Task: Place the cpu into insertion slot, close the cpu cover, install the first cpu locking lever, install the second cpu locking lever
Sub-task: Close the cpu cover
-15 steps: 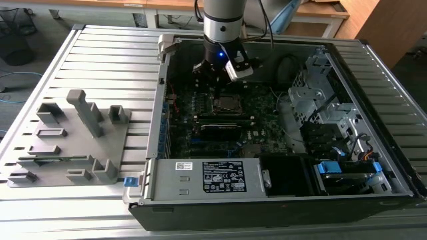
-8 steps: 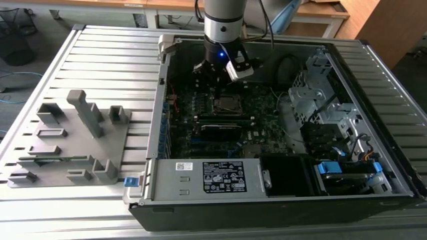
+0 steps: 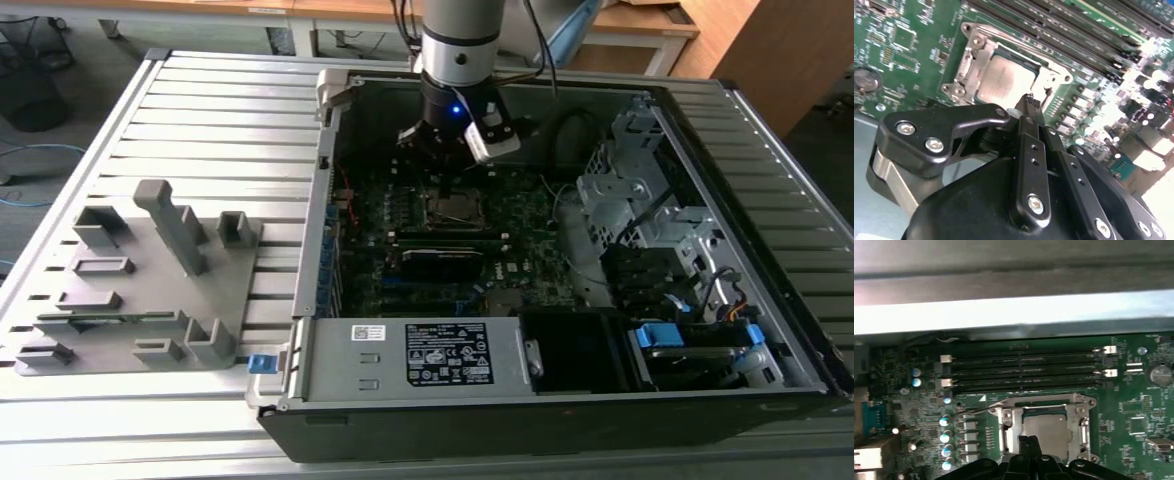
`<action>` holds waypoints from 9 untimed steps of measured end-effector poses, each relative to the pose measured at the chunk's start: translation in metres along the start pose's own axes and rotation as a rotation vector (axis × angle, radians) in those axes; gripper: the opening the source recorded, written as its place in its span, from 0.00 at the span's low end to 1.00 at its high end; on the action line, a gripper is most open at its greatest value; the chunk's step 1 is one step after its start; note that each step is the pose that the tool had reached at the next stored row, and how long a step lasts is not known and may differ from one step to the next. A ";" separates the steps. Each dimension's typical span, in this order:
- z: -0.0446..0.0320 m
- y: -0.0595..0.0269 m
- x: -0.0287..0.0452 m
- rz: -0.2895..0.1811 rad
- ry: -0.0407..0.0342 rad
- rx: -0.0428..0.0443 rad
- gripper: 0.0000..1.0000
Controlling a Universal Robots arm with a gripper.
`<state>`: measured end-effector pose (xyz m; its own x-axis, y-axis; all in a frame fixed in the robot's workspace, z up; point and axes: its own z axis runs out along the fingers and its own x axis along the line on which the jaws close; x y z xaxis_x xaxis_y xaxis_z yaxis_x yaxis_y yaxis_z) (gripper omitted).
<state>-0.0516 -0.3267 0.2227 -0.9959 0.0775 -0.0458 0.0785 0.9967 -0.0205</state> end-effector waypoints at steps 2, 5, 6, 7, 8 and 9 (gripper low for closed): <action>0.0002 0.0003 -0.0037 0.000 0.0000 0.0001 0.11; 0.0005 0.0007 -0.0091 0.000 0.0000 0.0000 0.11; 0.0006 0.0009 -0.0109 0.000 0.0000 0.0000 0.11; 0.0006 0.0009 -0.0125 0.000 0.0000 0.0001 0.11; 0.0007 0.0010 -0.0134 0.000 0.0000 0.0001 0.11; 0.0007 0.0010 -0.0136 0.000 0.0000 0.0001 0.11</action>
<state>-0.0379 -0.3268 0.2226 -0.9959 0.0776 -0.0458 0.0786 0.9967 -0.0206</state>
